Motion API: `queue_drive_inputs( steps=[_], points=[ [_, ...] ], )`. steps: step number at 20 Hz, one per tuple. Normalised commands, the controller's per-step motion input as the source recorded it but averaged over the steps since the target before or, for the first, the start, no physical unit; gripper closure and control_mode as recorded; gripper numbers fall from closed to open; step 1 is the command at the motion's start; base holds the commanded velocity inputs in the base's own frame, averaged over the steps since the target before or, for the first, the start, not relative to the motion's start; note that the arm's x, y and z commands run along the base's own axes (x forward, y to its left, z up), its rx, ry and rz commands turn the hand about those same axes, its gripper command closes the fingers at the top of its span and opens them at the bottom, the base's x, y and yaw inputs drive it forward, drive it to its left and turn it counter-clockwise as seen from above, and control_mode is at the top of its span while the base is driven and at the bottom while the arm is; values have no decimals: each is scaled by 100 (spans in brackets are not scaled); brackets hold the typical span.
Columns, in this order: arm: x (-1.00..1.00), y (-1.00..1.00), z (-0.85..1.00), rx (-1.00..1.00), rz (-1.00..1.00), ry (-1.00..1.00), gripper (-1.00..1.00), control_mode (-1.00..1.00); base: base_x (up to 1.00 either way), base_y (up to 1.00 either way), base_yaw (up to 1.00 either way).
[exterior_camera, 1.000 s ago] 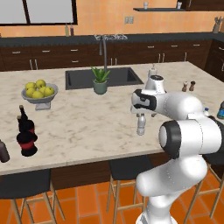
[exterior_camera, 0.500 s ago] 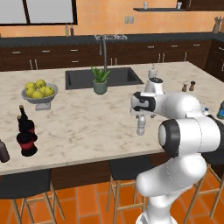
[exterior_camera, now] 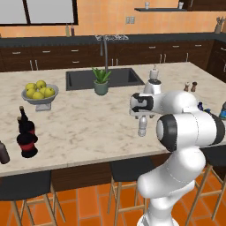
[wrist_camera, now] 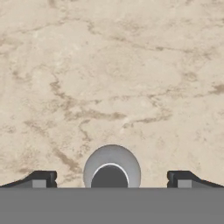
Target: Move the plastic bottles in the middle to the plastics group, and the glass bottles in the middle to the glass group.
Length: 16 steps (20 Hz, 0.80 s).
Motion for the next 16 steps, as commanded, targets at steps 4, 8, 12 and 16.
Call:
queue_drive_inputs(
  steps=[4,8,12,16],
  points=[
    [1,0,-26,0,3,1,-100,-100,0,0,0],
    [0,0,-9,-1,3,0,-100,-100,0,0,0],
    [0,0,0,0,0,0,100,-100,0,0,0],
    [0,0,0,0,0,0,100,-100,0,0,0]
  ],
)
